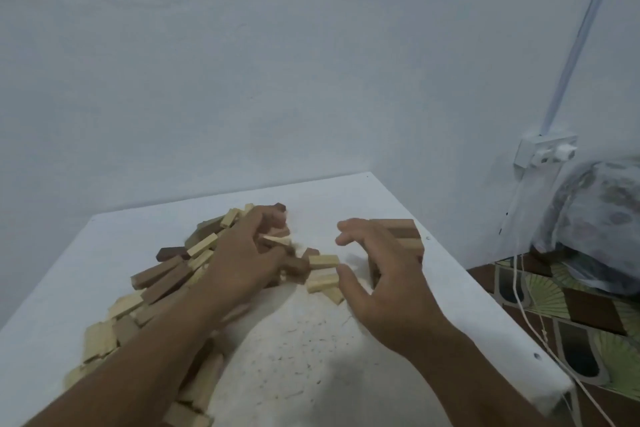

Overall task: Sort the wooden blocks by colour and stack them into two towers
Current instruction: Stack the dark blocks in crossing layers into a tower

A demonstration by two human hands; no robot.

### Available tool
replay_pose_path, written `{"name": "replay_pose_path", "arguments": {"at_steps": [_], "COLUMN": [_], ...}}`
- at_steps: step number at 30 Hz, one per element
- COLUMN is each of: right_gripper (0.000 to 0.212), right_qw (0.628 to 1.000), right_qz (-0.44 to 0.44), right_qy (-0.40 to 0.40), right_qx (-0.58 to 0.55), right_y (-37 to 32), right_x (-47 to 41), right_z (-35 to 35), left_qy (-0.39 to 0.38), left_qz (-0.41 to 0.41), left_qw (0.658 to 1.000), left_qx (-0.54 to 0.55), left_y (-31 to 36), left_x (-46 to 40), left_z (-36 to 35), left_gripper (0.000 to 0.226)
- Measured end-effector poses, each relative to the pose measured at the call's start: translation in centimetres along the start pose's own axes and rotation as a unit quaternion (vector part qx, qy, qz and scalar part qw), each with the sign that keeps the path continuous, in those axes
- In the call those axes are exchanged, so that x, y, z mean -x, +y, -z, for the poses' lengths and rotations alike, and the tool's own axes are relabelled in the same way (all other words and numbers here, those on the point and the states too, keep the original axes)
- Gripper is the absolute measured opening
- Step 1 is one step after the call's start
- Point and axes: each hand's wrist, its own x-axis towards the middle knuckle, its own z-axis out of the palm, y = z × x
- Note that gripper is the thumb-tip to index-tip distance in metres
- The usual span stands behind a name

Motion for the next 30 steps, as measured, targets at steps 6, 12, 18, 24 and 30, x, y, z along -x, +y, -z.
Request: {"name": "replay_pose_path", "arguments": {"at_steps": [6,12,18,24,30], "right_gripper": [0.037,0.063,0.026,0.020,0.026], "right_qw": [0.983,0.945,0.961,0.973,0.986], "right_qz": [-0.101,-0.134,-0.093,-0.097,-0.124], "right_qy": [-0.130,-0.220,-0.190,-0.178,-0.093], "right_qx": [0.086,0.203,0.179,0.105,0.063], "right_y": [0.1,2.4,2.9,-0.1,-2.2], "right_x": [-3.3,-6.1,-6.5,-6.0,-1.9], "right_z": [-5.7,-8.6,-8.2,-6.4,-1.5], "left_qy": [-0.021,0.015,0.022,-0.080,-0.141], "left_qz": [-0.017,-0.008,0.003,-0.037,-0.062], "left_qw": [0.957,0.975,0.985,0.962,0.904], "left_qx": [-0.288,-0.223,-0.174,-0.258,-0.398], "left_y": [-3.7,-4.5,-3.9,-3.1,-1.7], "left_x": [-0.4,-0.8,-1.6,-3.1,-4.2], "left_z": [3.5,3.2,4.2,3.3,1.5], "left_gripper": [0.026,0.022,0.019,0.023,0.015]}}
